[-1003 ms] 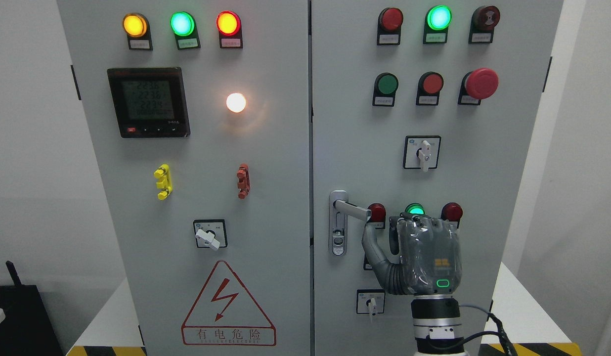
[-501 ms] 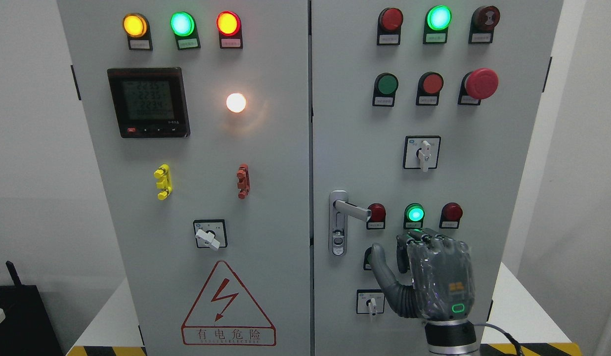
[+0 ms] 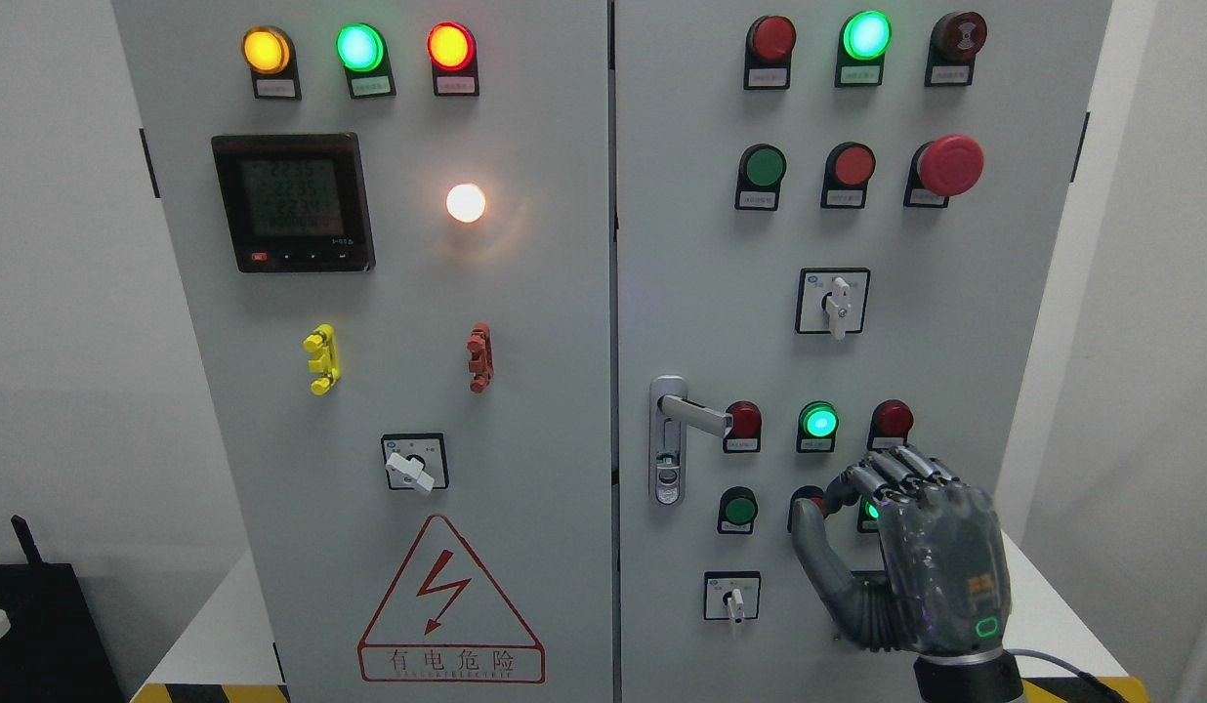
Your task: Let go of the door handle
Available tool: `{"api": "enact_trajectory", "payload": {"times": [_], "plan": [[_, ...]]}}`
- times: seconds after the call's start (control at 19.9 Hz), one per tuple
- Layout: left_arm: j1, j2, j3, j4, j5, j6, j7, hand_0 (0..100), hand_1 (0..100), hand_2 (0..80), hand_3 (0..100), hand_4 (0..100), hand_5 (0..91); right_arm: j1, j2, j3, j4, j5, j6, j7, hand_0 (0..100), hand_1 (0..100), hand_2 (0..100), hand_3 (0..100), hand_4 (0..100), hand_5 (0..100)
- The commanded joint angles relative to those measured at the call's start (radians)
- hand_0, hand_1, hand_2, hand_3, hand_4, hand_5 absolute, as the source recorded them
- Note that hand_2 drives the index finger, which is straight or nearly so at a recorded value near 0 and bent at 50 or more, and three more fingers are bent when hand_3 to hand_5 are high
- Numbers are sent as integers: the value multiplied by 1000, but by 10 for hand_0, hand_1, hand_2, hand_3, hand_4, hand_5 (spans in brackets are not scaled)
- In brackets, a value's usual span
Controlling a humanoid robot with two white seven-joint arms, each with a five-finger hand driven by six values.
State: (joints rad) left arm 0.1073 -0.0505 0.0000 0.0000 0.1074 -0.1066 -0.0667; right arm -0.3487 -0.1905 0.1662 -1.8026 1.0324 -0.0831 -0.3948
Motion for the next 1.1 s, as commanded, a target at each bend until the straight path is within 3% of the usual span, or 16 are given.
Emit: {"api": "enact_trajectory", "payload": {"times": [0.0,0.5,1.05], "plan": [[0,0,-14,20,0,1,-1,120,389,0,0,0,0,28,-72,-31,-53,-31,-6,1,550,120,0,0,0,0],[0,1,-14,20,0,1,-1,120,389,0,0,0,0,83,-30,-16,-78,-29,-24,5,522,129,0,0,0,0],[0,1,-14,20,0,1,-1,120,389,0,0,0,0,85,-29,-13,-83,-29,-23,5,503,139,0,0,0,0]]}}
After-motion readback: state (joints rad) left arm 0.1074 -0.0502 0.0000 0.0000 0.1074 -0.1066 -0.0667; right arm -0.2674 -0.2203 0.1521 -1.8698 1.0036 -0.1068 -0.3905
